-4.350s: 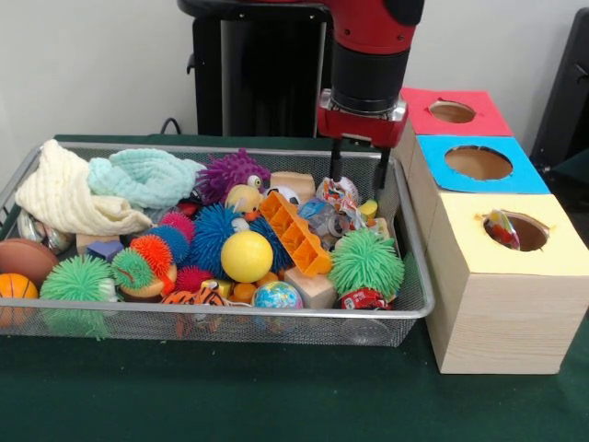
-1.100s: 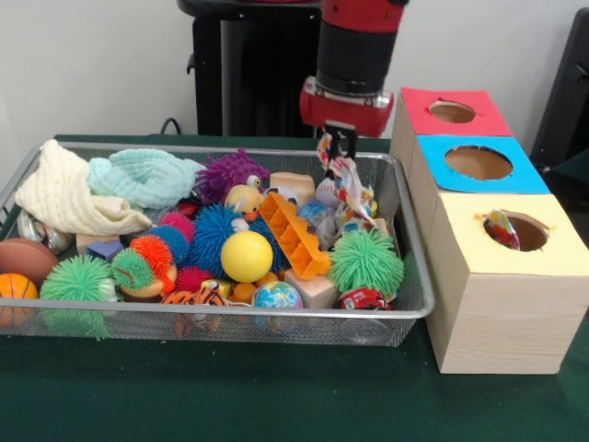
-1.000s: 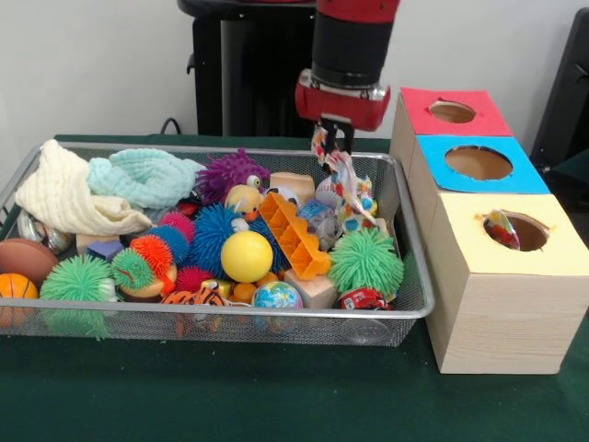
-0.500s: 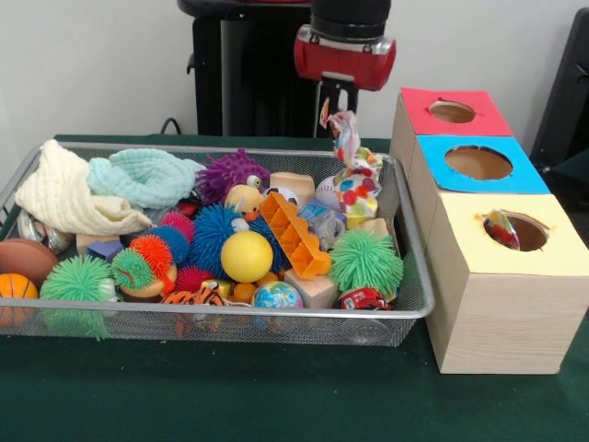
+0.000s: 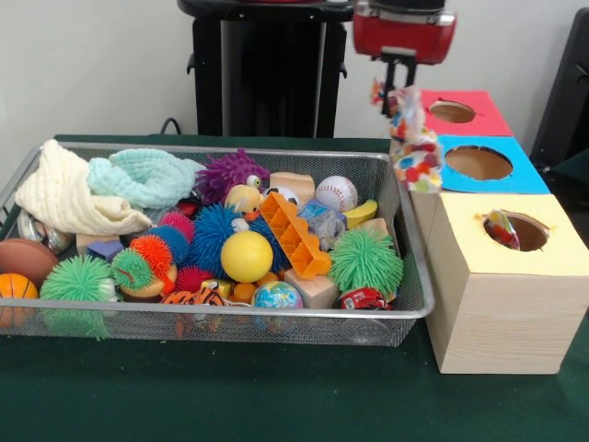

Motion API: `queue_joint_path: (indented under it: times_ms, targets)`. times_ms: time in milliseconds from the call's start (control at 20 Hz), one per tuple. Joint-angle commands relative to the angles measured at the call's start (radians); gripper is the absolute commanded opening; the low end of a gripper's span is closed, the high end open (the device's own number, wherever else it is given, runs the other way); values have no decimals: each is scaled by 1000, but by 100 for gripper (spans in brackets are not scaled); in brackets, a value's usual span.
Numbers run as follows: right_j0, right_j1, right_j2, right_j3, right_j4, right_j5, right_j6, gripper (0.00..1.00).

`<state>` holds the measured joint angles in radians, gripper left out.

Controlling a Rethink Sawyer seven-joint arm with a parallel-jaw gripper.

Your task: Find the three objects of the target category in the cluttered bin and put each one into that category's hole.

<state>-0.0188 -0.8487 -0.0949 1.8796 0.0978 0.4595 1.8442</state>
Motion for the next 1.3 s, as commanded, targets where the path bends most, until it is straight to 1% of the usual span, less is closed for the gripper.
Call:
queue_joint_path:
  times_ms: [50, 200, 300, 450, 550, 600, 700, 800, 900, 950, 1100, 1200, 1300]
  targets:
    - [62, -14, -25, -117, 51, 187, 258, 0]
    - [98, -13, -46, -140, 58, 206, 278, 0]
    - [107, 12, -50, -171, 70, 207, 282, 0]
    - [91, 58, -27, -163, 97, 131, 263, 0]
    - [86, 107, -14, -203, 113, 103, 255, 0]
    - [84, 124, -10, -207, 119, 83, 252, 0]
    - [84, 141, -3, -195, 132, 40, 249, 0]
    - [86, 157, 1, -190, 147, 18, 249, 0]
    - [104, 158, -7, -177, 154, 1, 260, 0]
    - [113, 161, -15, -181, 158, 1, 266, 0]
    - [157, 199, -78, -252, 143, 70, 283, 0]
    - [178, 213, -106, -262, 141, 100, 296, 0]
    - [210, 233, -149, -290, 121, 147, 299, 0]
